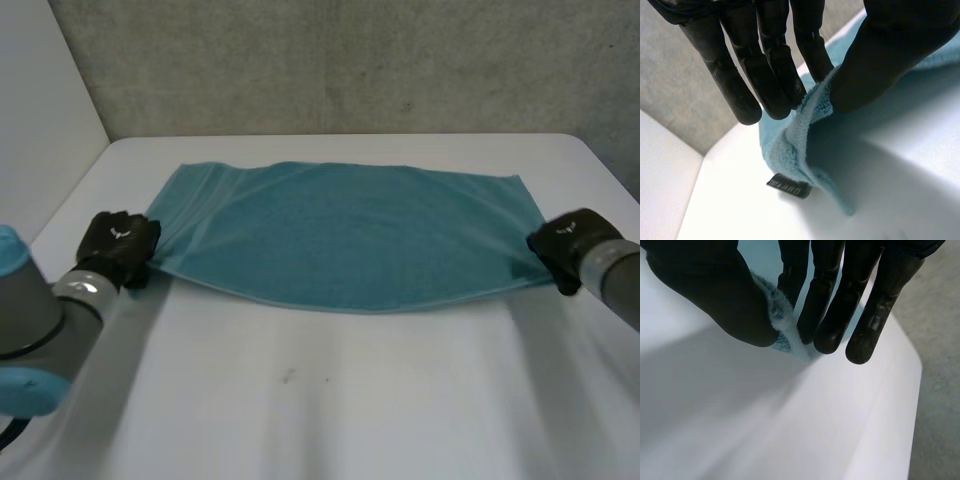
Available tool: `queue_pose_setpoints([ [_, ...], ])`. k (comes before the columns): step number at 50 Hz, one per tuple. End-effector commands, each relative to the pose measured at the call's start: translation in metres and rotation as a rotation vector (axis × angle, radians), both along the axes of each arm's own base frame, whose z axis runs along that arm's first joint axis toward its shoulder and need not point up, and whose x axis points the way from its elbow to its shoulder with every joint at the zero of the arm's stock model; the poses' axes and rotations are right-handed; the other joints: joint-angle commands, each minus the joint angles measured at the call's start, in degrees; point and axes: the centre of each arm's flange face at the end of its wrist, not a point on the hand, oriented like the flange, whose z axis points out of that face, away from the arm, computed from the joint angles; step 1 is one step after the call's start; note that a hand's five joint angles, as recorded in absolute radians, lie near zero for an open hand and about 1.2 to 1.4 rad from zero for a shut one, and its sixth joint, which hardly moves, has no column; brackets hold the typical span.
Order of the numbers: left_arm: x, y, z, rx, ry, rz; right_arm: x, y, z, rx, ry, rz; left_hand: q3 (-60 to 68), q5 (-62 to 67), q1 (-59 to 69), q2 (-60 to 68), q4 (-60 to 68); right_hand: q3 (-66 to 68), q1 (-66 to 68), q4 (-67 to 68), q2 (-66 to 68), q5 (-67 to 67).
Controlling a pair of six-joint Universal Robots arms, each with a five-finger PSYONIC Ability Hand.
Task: Fold the laundry
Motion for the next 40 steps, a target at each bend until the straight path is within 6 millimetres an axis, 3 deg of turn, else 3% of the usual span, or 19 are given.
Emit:
queue_pose_setpoints([
  [1,0.030,0.057,0.038,0.144,-0.176,0.032,-0.043,0.051,0.025,0.207,0.246,0.039,11.5,13.9,15.5,11.3,11.4,12.0,24.5,11.7,12.5,13.1],
  [7,0.033,0.094,0.057,0.284,-0.254,-0.008,-0.048,0.070,0.037,0.221,0.296,0.075,11.5,13.9,15.5,11.3,11.4,12.0,24.5,11.7,12.5,13.1],
  [12,0.030,0.086,0.069,0.216,-0.244,-0.025,-0.042,0.070,0.049,0.155,0.253,0.133,11.5,13.9,15.5,11.3,11.4,12.0,24.5,11.7,12.5,13.1],
  [16,0.028,0.065,0.076,0.095,-0.233,-0.026,-0.040,0.055,0.041,0.126,0.224,0.125,11.5,13.9,15.5,11.3,11.4,12.0,24.5,11.7,12.5,13.1],
  [17,0.027,0.059,0.073,0.080,-0.232,-0.031,-0.039,0.043,0.028,0.133,0.204,0.108,11.5,13.9,15.5,11.3,11.4,12.0,24.5,11.7,12.5,13.1],
  [18,0.019,0.038,0.063,0.030,-0.227,-0.053,-0.039,0.043,0.028,0.133,0.204,0.108,11.5,13.9,15.5,11.3,11.4,12.0,24.5,11.7,12.5,13.1],
  [20,0.015,0.032,0.060,0.010,-0.225,-0.065,-0.041,0.015,0.011,0.114,0.161,0.051,11.5,13.9,15.5,11.3,11.4,12.0,24.5,11.7,12.5,13.1],
  [21,0.004,0.019,0.056,-0.036,-0.223,-0.090,-0.042,0.008,0.008,0.107,0.151,0.031,11.5,13.9,15.5,11.3,11.4,12.0,24.5,11.7,12.5,13.1],
  [22,0.003,0.019,0.056,-0.036,-0.223,-0.091,-0.042,0.008,0.008,0.107,0.151,0.031,11.5,13.9,15.5,11.3,11.4,12.0,24.5,11.7,12.5,13.1],
  [24,-0.020,-0.007,0.050,-0.135,-0.223,-0.135,-0.045,-0.018,0.000,0.060,0.122,-0.058,11.5,13.9,15.5,11.3,11.4,12.0,24.5,11.7,12.5,13.1],
  [28,-0.037,-0.044,0.037,-0.208,-0.216,-0.148,-0.033,-0.042,-0.006,-0.033,0.103,-0.083,11.5,13.9,15.5,11.3,11.4,12.0,24.5,11.7,12.5,13.1],
  [31,-0.044,-0.070,0.025,-0.232,-0.214,-0.150,-0.032,-0.047,-0.009,-0.049,0.102,-0.087,11.5,13.9,15.5,11.3,11.4,12.0,24.5,11.7,12.5,13.1],
  [33,-0.046,-0.077,0.022,-0.236,-0.214,-0.151,-0.030,-0.063,-0.018,-0.104,0.108,-0.106,11.5,13.9,15.5,11.3,11.4,12.0,24.5,11.7,12.5,13.1],
  [35,-0.052,-0.102,0.009,-0.266,-0.211,-0.152,-0.027,-0.076,-0.022,-0.161,0.105,-0.117,11.5,13.9,15.5,11.3,11.4,12.0,24.5,11.7,12.5,13.1],
  [40,-0.058,-0.115,-0.008,-0.270,-0.208,-0.170,-0.015,-0.092,-0.023,-0.272,0.086,-0.105,11.5,13.9,15.5,11.3,11.4,12.0,24.5,11.7,12.5,13.1],
])
